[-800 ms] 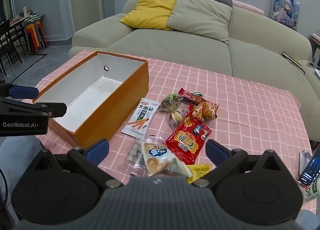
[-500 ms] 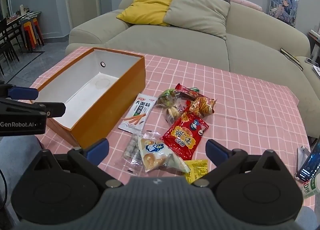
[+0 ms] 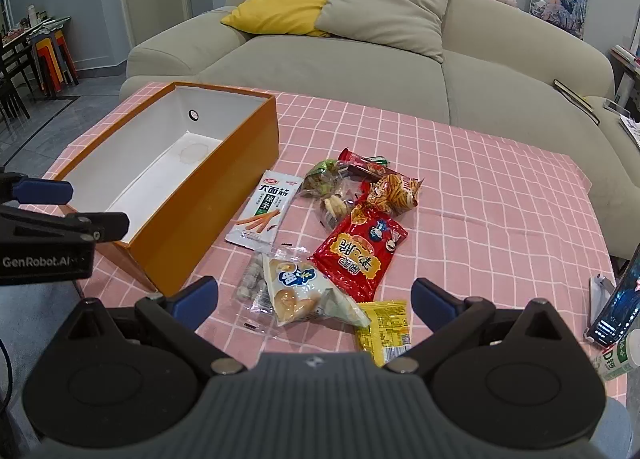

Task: Organize snacks

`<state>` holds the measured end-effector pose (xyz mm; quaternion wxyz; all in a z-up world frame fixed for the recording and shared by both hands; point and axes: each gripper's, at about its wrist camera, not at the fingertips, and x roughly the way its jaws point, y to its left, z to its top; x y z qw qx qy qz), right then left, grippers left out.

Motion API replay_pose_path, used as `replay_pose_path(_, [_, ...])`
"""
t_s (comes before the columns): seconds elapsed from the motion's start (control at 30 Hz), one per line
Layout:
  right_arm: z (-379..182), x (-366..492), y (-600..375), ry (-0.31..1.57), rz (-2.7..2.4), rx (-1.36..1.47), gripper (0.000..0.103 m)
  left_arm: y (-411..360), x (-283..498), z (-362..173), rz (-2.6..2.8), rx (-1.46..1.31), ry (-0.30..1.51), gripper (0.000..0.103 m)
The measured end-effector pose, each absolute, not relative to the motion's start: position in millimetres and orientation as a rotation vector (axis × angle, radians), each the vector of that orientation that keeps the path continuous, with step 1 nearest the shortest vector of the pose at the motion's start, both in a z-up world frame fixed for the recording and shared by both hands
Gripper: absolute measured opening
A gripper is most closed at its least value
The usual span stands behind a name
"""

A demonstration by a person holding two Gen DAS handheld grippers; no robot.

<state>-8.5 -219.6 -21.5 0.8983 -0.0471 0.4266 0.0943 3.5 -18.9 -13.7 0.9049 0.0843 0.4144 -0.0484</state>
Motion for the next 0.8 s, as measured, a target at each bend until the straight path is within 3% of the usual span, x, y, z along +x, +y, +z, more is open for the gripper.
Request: replay_pose_path(0.8, [-24,-9,-222,0.902,0.191,-0.093,0.099,-30,3,-17,-0.127,0.186,0.877,0.082])
